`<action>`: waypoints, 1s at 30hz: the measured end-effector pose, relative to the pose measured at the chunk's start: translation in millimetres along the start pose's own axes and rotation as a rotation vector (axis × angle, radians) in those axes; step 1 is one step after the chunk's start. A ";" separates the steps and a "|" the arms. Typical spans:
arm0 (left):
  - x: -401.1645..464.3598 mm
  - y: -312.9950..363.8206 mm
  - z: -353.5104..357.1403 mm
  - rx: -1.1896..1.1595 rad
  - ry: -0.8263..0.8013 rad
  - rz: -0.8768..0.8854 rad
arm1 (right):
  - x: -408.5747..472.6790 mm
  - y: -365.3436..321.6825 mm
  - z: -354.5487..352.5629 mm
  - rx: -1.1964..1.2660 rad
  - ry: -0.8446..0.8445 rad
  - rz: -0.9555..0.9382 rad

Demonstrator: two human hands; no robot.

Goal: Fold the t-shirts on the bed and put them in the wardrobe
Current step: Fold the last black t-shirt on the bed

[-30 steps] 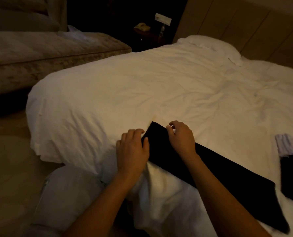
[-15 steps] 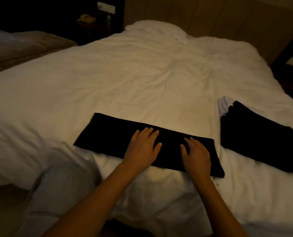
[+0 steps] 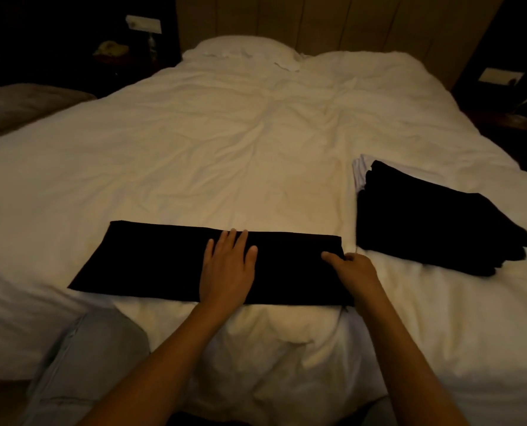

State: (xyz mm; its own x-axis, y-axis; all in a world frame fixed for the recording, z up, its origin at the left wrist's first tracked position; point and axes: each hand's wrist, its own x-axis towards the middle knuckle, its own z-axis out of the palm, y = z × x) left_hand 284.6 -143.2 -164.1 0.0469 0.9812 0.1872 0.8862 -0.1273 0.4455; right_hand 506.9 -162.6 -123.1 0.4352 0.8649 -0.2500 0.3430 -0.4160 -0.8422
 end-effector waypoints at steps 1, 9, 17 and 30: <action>0.7 -1.0 1.0 -0.010 -0.004 -0.006 | 1.3 -2.9 -3.2 0.149 -0.079 0.066; 0.4 -2.5 -0.3 -0.147 -0.035 -0.055 | -5.2 -20.3 -4.9 0.676 -0.406 0.311; 1.4 -5.4 -4.2 -0.220 -0.125 -0.058 | -33.1 -79.7 4.9 0.779 -0.418 0.157; -0.6 -51.8 -89.7 -1.444 -0.023 -0.311 | -82.9 -179.3 103.7 0.448 -0.389 -0.044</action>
State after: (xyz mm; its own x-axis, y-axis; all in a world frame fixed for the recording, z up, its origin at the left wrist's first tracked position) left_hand 197.3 -150.2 -108.8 -0.0352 0.9958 -0.0848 -0.3542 0.0669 0.9328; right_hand 323.1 -130.6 -1.0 0.0625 0.9531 -0.2961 -0.0683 -0.2919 -0.9540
